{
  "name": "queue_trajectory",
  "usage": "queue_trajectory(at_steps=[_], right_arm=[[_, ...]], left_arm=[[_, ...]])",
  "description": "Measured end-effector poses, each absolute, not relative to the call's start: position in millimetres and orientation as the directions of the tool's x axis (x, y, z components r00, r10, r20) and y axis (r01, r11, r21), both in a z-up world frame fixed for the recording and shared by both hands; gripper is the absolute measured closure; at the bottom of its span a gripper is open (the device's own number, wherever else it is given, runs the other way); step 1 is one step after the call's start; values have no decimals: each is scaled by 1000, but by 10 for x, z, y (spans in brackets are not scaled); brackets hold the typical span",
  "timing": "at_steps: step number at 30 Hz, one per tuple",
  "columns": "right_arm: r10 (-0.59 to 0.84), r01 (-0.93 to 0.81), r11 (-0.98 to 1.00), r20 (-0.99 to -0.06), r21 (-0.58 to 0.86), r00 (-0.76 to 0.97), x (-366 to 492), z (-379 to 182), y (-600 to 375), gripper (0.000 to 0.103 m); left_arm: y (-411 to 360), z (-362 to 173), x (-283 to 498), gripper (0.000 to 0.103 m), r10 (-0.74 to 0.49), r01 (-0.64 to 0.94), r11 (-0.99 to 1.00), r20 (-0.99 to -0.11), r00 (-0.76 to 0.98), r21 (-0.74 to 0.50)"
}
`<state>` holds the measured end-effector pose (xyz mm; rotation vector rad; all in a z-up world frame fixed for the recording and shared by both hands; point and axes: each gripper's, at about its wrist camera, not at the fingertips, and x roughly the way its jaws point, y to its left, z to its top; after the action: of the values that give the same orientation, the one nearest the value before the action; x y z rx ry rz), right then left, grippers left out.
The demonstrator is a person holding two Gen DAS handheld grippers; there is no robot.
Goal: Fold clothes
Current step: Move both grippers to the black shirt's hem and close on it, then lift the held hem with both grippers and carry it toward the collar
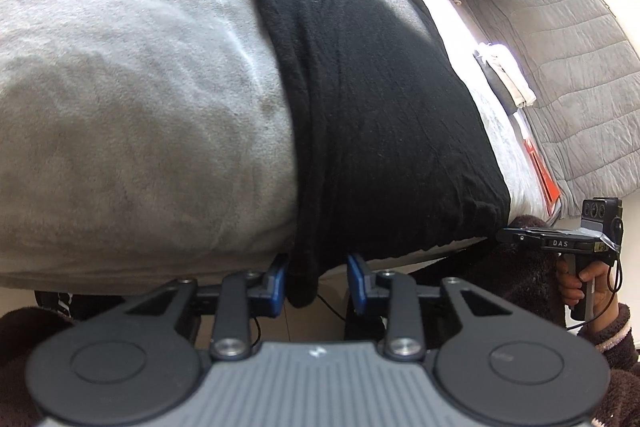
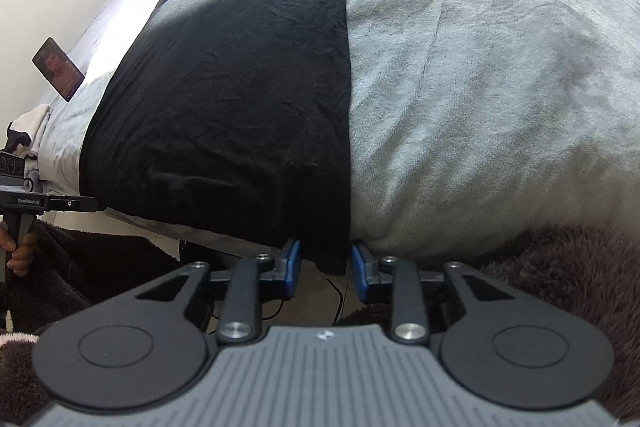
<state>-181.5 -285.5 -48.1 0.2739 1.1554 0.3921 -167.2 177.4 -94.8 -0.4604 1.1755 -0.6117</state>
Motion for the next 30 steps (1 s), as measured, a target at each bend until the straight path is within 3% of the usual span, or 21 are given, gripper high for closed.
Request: queue_trajectory(at_steps=[2,3,5,12,17,23,30], right_arm=[[484,-156,875,-807,459,339,-1814,-502,-2891,86],[509,-157,860,-792,486,336,-1815,-507,-2910,93],[557,-159,828,-757,538,342,-1819,-477,-2949,95],[690,-155,698,-599,699,406,-1731,-258,-3114,96],[728,-148,623,-500,768,469,-1461,-120,-3163,96],[702,-55,581,-466,812,538,-1027,-230,-3237,96],[608,60,600,-504,798,613,-810,-422,-3377,96]], left_arm=[[1783,-933,-1684,91,-682,209,731,-686,253,-649],[1791,-920,-1693,94,-698,215,716,-671,252,-664],[1814,-889,-1710,96,-729,223,684,-634,258,-695],[1960,-801,-1677,97,-839,187,503,-424,340,-844],[2089,-755,-1519,97,-852,124,364,-276,445,-923],[2126,-752,-1247,97,-785,29,368,-295,544,-929],[2290,-870,-1118,96,-696,-81,447,-403,594,-891]])
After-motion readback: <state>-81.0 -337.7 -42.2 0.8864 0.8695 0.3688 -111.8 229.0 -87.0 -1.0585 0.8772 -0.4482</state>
